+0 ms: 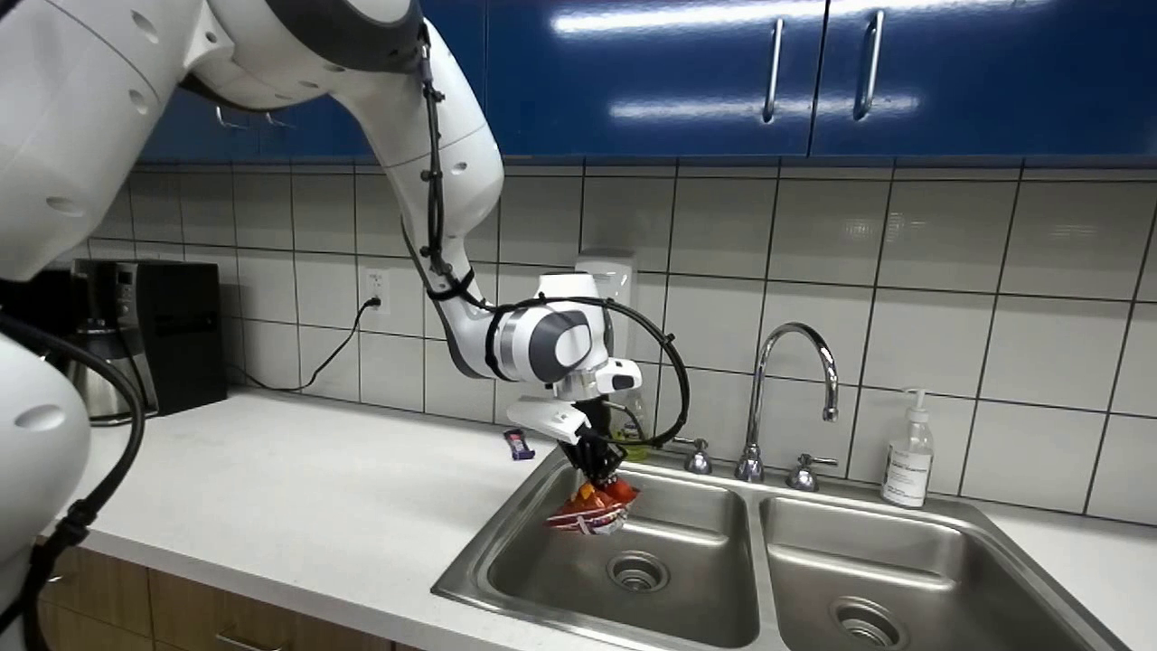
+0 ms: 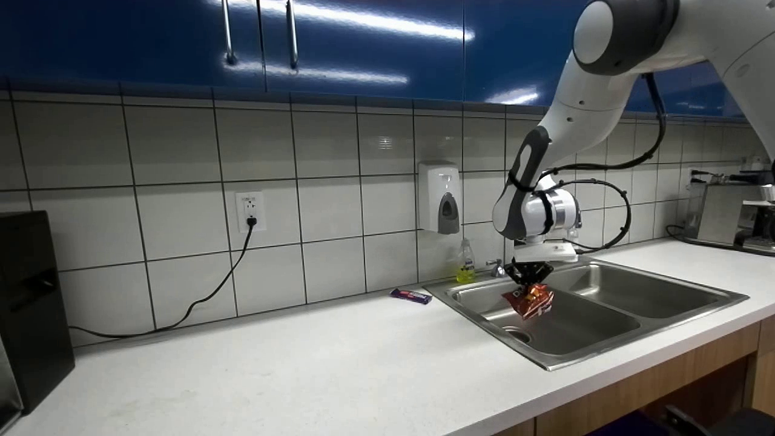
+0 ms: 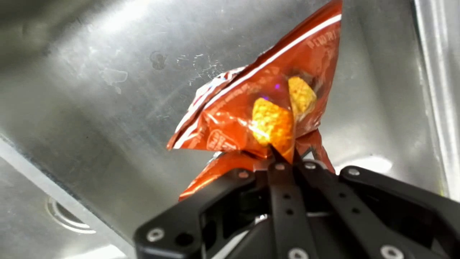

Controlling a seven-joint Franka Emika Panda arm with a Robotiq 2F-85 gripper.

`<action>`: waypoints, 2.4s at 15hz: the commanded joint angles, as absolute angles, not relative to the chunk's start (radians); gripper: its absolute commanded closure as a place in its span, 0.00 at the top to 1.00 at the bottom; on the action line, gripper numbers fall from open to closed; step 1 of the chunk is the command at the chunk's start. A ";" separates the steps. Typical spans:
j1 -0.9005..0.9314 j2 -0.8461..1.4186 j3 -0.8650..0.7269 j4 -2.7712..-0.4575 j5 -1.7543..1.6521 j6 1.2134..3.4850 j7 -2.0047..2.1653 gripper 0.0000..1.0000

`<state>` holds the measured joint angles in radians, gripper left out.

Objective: Remove the packet from the sink

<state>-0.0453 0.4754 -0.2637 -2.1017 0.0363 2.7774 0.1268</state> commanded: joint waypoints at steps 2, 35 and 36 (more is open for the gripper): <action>-0.032 0.271 -0.251 -2.285 -0.023 2.811 0.130 0.00; 0.124 0.233 0.089 -2.510 -0.032 2.876 0.054 0.26; 0.123 0.232 0.089 -2.507 -0.030 2.873 0.053 0.27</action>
